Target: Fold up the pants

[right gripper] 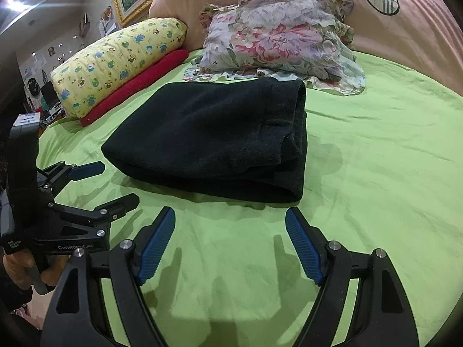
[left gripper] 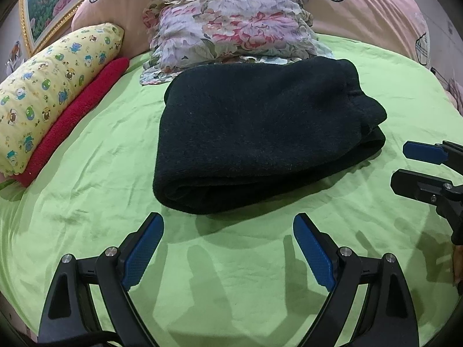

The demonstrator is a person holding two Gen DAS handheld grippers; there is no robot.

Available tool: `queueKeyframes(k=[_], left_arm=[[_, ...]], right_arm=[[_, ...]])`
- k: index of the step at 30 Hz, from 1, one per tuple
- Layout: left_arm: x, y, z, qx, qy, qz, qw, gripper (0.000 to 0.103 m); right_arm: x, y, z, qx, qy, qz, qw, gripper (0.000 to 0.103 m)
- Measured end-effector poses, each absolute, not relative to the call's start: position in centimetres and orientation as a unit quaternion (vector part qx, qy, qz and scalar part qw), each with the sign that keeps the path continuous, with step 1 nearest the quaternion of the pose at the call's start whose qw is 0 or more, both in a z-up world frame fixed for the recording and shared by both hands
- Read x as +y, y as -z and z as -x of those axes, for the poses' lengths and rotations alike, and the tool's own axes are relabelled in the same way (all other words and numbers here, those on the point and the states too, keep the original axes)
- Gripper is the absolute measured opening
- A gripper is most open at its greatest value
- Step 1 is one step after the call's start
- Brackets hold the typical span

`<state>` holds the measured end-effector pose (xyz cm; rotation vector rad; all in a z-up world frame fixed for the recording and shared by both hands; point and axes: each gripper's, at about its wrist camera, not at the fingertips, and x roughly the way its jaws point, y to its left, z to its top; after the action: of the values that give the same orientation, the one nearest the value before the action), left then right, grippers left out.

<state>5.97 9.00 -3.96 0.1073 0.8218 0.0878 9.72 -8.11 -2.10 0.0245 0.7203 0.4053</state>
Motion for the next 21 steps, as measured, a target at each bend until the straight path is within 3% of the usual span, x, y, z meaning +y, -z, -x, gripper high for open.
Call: queueKeyframes(k=[21], left_arm=[[9.32, 3.22, -6.52, 0.391, -0.045, -0.042, 0.918, 0.092]], right_arm=[[-7.92, 1.84, -10.29, 0.345, -0.197, -0.012, 0.918, 0.079]])
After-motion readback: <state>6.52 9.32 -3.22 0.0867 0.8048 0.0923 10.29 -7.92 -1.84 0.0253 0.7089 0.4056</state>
